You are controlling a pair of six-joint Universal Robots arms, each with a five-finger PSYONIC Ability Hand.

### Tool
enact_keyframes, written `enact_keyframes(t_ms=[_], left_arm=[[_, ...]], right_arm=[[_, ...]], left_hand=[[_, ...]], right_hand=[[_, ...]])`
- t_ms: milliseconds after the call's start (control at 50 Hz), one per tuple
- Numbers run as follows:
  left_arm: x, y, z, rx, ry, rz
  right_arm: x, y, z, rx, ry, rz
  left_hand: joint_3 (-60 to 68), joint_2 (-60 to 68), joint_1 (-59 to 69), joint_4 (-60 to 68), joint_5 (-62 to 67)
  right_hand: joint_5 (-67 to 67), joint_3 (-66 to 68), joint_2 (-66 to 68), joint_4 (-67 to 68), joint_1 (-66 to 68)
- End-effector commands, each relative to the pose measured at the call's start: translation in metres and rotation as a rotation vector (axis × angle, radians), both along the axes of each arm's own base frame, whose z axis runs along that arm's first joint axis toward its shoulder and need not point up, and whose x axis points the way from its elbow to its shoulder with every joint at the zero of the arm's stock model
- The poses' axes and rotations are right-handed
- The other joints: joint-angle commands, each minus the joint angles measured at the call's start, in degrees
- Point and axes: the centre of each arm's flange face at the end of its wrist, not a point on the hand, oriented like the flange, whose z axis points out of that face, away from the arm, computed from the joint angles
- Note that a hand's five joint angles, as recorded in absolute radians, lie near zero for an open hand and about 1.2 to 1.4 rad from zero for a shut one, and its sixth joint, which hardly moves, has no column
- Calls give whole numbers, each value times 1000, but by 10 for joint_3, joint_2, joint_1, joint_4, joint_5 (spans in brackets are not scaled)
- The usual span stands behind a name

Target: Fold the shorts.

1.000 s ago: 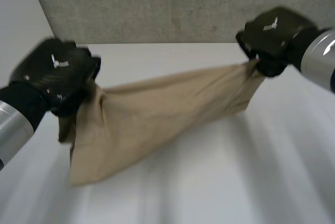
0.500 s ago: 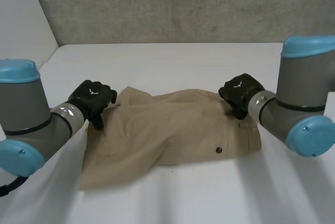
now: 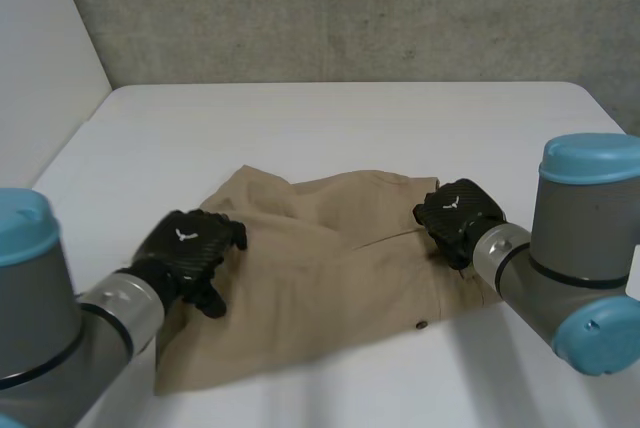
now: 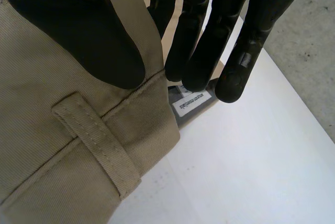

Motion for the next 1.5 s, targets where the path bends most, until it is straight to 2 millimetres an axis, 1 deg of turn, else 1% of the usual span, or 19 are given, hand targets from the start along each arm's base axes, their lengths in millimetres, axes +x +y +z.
enact_keyframes(t_ms=[20,300,420,500,600,680,720,760,780,820,860,940,1000,1060,1180,1300,1400,1460,1500], left_arm=[[-9,-19,-40,17,-23,-1],[-13,-23,-51,27,-30,-8],[-14,-24,-58,33,-35,-10],[-14,-24,-58,32,-33,-8],[-14,-26,-47,-3,-22,-1],[-10,-29,-6,-118,24,30],[-8,-29,24,-207,62,44],[-6,-27,47,-271,90,51],[-3,-23,69,-326,117,55],[1,-18,90,-370,137,59],[8,-7,115,-409,151,62],[16,12,146,-437,154,55],[19,19,155,-441,154,52],[21,22,162,-447,150,54],[20,16,150,-436,59,44],[9,-10,107,-327,-72,14],[-8,-51,65,-247,-134,2],[-17,-74,55,-258,-136,6],[-26,-98,56,-317,-124,18]], right_arm=[[-7,7,2,-32,-18,-6],[-10,12,1,-41,-21,-5],[-9,12,1,-40,-23,-4],[-10,10,2,-43,-24,-9],[-9,10,4,-51,-25,-5],[-9,7,10,-70,-17,-6],[-8,6,21,-99,-21,-5],[-9,8,45,-144,-22,2],[-10,9,54,-156,-22,5],[-11,13,73,-182,-22,9],[-12,17,103,-226,-37,10],[-15,28,146,-294,-69,16],[-20,40,175,-337,-86,20],[-23,47,188,-345,-87,20],[-28,54,185,-248,-9,34],[-14,26,137,-87,83,64],[-2,-3,106,-29,101,56],[10,-28,93,-47,77,44],[16,-41,93,-79,38,31]], left_hand=[[48,47,48,44,45],[107,106,107,103,104],[251,251,251,248,248],[517,516,517,513,513],[519,518,519,515,515],[519,518,519,515,515],[519,518,519,515,515],[519,518,519,515,515],[519,518,519,515,515],[519,518,519,515,515],[519,518,519,515,515],[519,518,519,515,515],[519,518,519,515,515],[519,518,519,515,515],[519,518,519,515,515],[519,518,519,515,515],[519,518,519,515,515],[519,518,519,515,515],[519,518,519,515,515]], right_hand=[[141,120,131,119,251],[141,120,131,119,251],[141,120,131,119,251],[141,120,131,119,251],[141,120,131,119,251],[141,120,131,119,251],[141,120,131,119,251],[141,120,131,119,251],[141,120,131,119,251],[141,120,131,119,251],[141,120,131,119,251],[141,120,131,119,251],[141,120,131,119,251],[141,120,131,119,251],[141,120,131,119,251],[141,120,131,119,251],[141,120,131,119,251],[141,120,131,119,251],[141,120,131,119,251]])
